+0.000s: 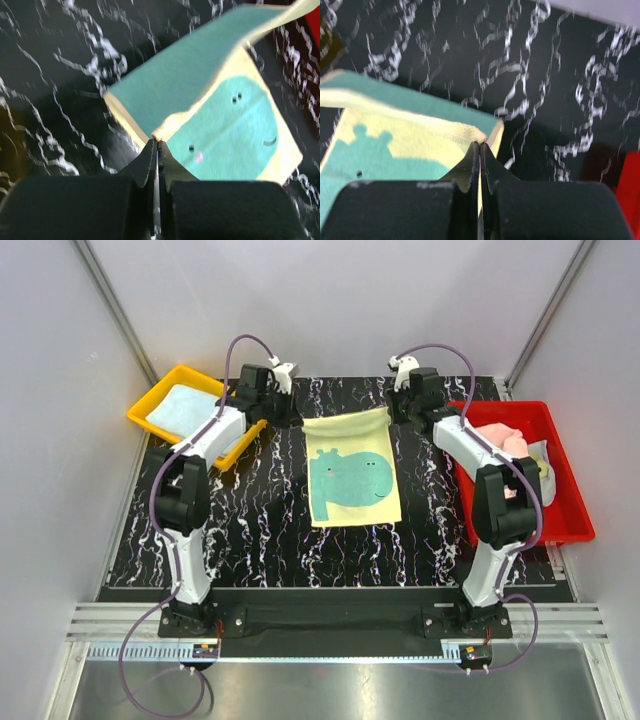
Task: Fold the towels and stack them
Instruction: Flatten out the crumpled towel, then fold the towel
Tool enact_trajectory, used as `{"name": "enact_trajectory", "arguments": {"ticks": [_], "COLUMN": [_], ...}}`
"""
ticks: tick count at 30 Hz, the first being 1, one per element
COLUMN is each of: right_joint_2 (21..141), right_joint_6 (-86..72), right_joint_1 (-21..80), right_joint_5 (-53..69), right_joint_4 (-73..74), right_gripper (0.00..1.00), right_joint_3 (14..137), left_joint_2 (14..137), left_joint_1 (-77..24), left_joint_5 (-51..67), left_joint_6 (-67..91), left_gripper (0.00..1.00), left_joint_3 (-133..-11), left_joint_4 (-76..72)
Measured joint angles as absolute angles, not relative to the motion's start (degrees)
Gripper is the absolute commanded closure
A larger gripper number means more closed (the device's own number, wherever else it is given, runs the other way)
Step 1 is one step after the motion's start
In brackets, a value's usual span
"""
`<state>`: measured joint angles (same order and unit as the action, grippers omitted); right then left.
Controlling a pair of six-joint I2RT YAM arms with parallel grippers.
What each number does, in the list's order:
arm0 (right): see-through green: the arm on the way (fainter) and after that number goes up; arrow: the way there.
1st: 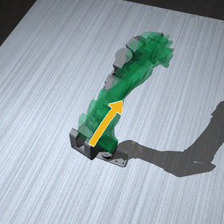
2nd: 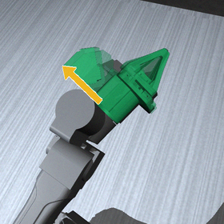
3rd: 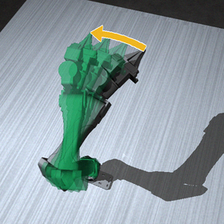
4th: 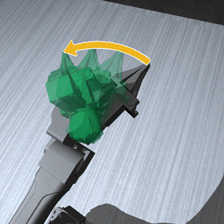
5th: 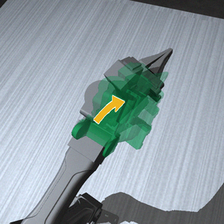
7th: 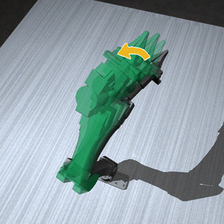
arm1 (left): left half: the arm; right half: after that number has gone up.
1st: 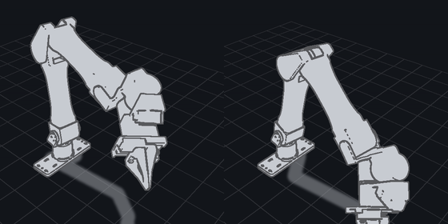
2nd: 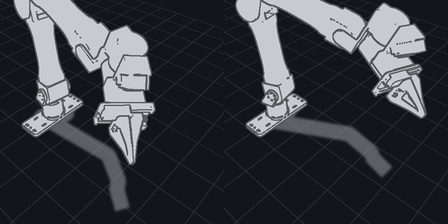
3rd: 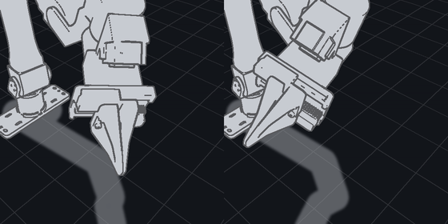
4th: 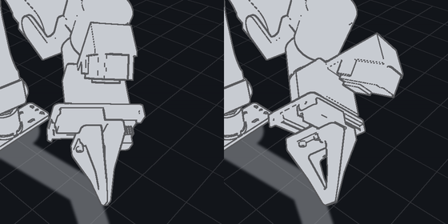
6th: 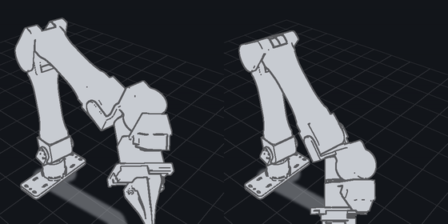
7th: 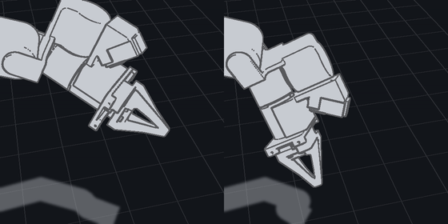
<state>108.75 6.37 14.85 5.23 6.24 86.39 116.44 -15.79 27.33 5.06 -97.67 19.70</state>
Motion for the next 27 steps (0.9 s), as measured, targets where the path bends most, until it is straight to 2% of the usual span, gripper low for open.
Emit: {"name": "enact_trajectory", "arguments": {"ticks": [14,27], "right_joint_2": [89.1,82.8], "right_joint_6": [-2.8,-14.2], "right_joint_1": [15.0,15.0], "right_joint_5": [4.2,4.4], "right_joint_4": [14.1,19.8], "right_gripper": [1.00,1.00], "right_joint_3": [67.5,51.1], "left_joint_2": [95.8,93.7], "left_joint_1": [-20.0,-27.0], "left_joint_5": [32.7,27.6], "left_joint_6": [2.4,1.3], "left_gripper": [1.00,1.00], "left_joint_3": [-74.5,-65.3], "left_joint_4": [19.3,22.4]}}
